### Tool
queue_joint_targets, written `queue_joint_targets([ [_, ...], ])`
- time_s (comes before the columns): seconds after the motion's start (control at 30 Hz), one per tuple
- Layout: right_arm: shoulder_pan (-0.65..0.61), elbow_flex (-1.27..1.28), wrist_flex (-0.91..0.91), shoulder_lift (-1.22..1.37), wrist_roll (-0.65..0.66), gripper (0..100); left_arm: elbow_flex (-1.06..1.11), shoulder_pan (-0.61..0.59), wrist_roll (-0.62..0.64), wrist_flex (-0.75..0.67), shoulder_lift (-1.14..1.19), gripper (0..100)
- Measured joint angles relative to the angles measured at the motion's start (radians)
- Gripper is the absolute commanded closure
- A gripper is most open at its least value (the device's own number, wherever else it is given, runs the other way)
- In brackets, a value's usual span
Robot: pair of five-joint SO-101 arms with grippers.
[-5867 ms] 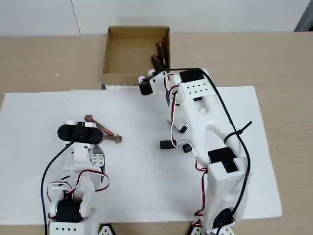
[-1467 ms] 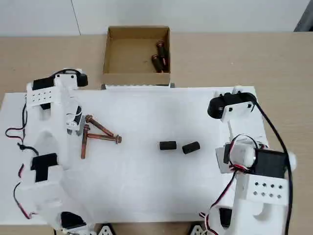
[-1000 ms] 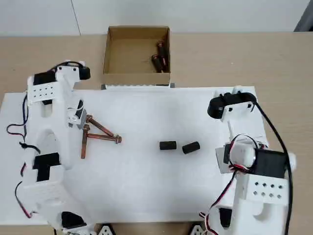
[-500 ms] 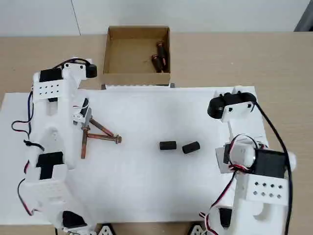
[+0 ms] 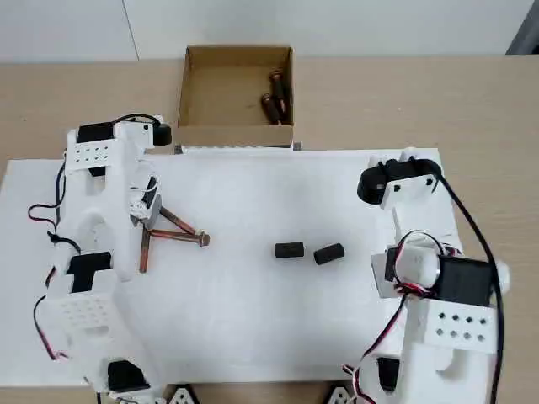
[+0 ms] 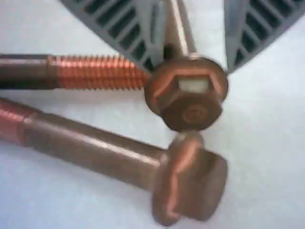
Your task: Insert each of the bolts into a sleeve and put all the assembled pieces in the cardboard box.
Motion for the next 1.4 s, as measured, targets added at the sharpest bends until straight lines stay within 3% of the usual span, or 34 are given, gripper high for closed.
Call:
queue_joint_targets([
  [1.2, 0.0, 0.0, 0.0, 0.0, 0.0, 99.5, 0.086, -0.003, -0.018, -0.072, 0.0, 92],
  [1.4, 0.0, 0.0, 0.0, 0.0, 0.0, 99.5, 0.132, -0.003, -0.023, -0.087, -0.003, 99],
])
